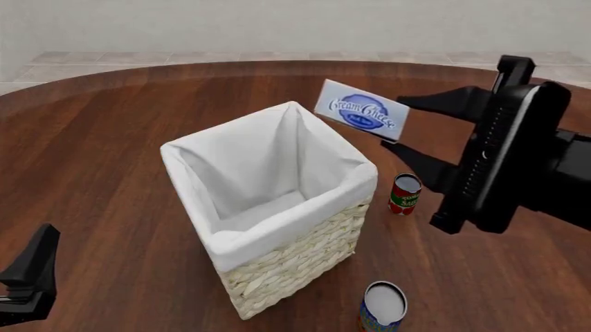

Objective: Pick up the cream cheese box, and put it in the basket.

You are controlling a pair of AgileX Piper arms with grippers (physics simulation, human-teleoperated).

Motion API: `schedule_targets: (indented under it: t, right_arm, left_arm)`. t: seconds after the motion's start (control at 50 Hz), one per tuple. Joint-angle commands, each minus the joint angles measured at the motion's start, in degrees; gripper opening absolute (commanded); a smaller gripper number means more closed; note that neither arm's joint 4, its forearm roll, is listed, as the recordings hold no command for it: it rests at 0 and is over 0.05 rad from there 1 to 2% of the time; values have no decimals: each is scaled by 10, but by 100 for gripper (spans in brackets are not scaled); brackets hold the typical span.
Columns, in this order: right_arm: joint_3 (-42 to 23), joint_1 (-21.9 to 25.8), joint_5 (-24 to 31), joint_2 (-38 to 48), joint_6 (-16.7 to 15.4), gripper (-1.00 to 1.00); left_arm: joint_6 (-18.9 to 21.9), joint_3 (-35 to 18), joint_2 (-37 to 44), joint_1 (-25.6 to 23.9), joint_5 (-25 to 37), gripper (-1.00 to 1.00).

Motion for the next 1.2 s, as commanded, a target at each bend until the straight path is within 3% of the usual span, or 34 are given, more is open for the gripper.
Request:
schedule_targets:
  t: [0.02, 0.58, 1.2]
  right_arm:
    - [-4, 14, -15, 5, 13, -100]
    - [-12, 53, -51, 40, 32, -100]
    - [-25, 84, -53, 52, 66, -100]
  left_arm:
    - [-1, 0, 0, 1, 0, 100]
    - [-4, -1, 0, 5, -3, 100]
    - [-5, 0, 0, 5, -3, 100]
